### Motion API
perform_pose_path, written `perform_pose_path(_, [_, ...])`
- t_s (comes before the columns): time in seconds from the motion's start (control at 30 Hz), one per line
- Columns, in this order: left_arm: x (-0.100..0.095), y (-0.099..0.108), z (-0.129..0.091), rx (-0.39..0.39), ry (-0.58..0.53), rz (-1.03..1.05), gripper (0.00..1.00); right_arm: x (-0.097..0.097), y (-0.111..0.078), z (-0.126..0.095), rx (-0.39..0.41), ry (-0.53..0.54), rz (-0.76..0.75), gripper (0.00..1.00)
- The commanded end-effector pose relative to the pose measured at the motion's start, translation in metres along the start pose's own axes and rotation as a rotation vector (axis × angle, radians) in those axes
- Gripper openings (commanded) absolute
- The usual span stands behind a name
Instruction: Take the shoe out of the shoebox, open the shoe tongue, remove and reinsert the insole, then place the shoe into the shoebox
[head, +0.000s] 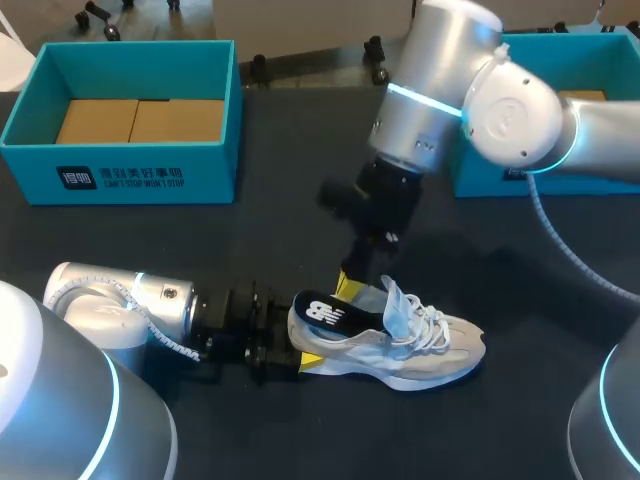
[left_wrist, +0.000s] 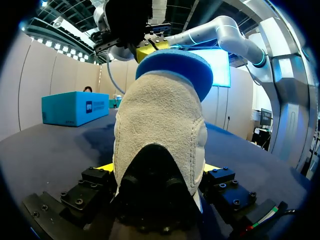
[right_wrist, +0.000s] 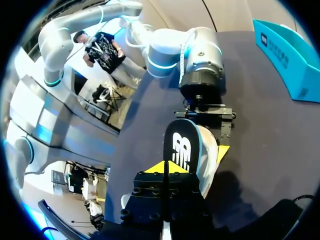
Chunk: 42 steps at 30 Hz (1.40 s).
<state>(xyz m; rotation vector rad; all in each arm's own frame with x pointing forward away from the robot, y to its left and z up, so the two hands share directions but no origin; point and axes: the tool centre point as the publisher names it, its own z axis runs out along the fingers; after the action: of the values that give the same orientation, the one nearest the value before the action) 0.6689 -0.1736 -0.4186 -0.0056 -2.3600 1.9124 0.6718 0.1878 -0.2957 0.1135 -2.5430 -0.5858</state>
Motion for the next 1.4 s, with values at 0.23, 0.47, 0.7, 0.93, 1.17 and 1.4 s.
perform_pose_path(0.23, [-0.002,0.002,0.001,-0.003,0.0,-0.001,0.0,-0.001,-0.006,-0.029,0.019,0.009,0.0,0.0])
perform_pose_path(0.47, [-0.002,0.002,0.001,-0.003,0.0,-0.001,0.0,-0.011,-0.003,-0.043,0.042,0.056,-0.034,0.41])
perform_pose_path(0.7, [-0.002,0.002,0.001,-0.003,0.0,-0.001,0.0,-0.024,-0.004,-0.042,0.038,0.103,-0.042,0.48])
perform_pose_path(0.93, [-0.002,0.002,0.001,-0.003,0.0,-0.001,0.0,-0.033,0.003,-0.029,0.032,0.115,-0.066,0.47])
perform_pose_path(1.17, [-0.002,0.002,0.001,-0.003,0.0,-0.001,0.0,-0.042,0.003,-0.013,0.012,0.166,-0.071,0.47])
perform_pose_path(1.4, [-0.002,0.002,0.001,-0.003,0.0,-0.001,0.0,-0.046,-0.002,0.0,-0.007,0.2,-0.066,0.45])
